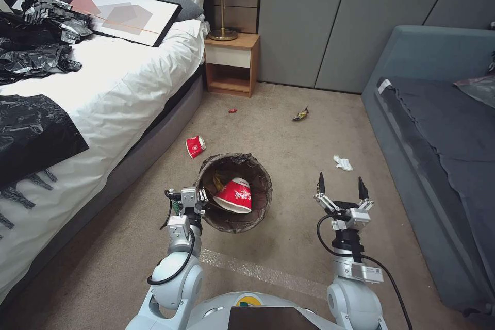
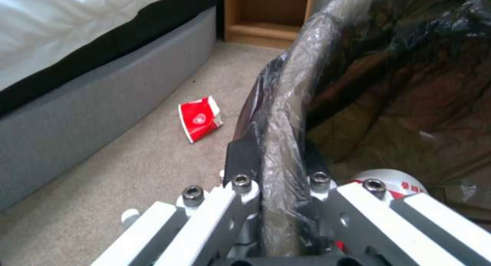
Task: Pick up the trash bin, then pick up the garbage from the floor and place it into the trash bin.
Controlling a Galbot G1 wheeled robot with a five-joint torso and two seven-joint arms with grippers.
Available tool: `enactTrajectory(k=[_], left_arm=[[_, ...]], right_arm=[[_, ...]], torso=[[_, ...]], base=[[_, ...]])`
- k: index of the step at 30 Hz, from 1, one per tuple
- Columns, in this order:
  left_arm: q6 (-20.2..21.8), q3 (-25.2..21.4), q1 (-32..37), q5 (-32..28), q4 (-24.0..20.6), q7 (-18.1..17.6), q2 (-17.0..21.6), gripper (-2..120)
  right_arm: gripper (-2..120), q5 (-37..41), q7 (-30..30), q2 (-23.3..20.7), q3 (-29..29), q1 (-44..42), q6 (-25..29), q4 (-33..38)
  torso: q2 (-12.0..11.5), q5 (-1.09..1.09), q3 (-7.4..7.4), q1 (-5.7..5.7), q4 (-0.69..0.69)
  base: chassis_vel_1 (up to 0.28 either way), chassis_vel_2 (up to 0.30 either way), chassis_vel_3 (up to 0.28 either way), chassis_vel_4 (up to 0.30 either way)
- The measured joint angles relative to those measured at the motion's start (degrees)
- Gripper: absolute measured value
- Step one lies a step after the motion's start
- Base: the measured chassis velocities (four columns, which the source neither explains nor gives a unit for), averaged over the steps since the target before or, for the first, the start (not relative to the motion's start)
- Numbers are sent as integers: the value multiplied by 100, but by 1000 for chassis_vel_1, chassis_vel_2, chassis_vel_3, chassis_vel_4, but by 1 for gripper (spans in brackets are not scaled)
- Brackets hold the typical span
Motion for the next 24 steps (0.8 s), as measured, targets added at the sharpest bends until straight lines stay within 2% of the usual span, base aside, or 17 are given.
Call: enactTrajectory(k=[5, 11, 24], left_arm=[[-1, 6, 0, 3, 1, 0, -7, 3], [-4, 12, 3, 6, 6, -1, -9, 3], [-9, -1, -6, 1, 14, -2, -13, 3]], right_arm=[[100, 20, 0, 6, 14, 10, -8, -4], [100, 41, -4, 2, 34, 33, -25, -6], [99, 52, -15, -6, 53, 95, -57, -13]], torso=[[0, 0, 0, 0, -1], [0, -1, 0, 0, 0], [0, 0, 0, 0, 1]], base=[[-8, 9, 12, -15], [-139, 137, 121, -143], [-241, 237, 240, -237]])
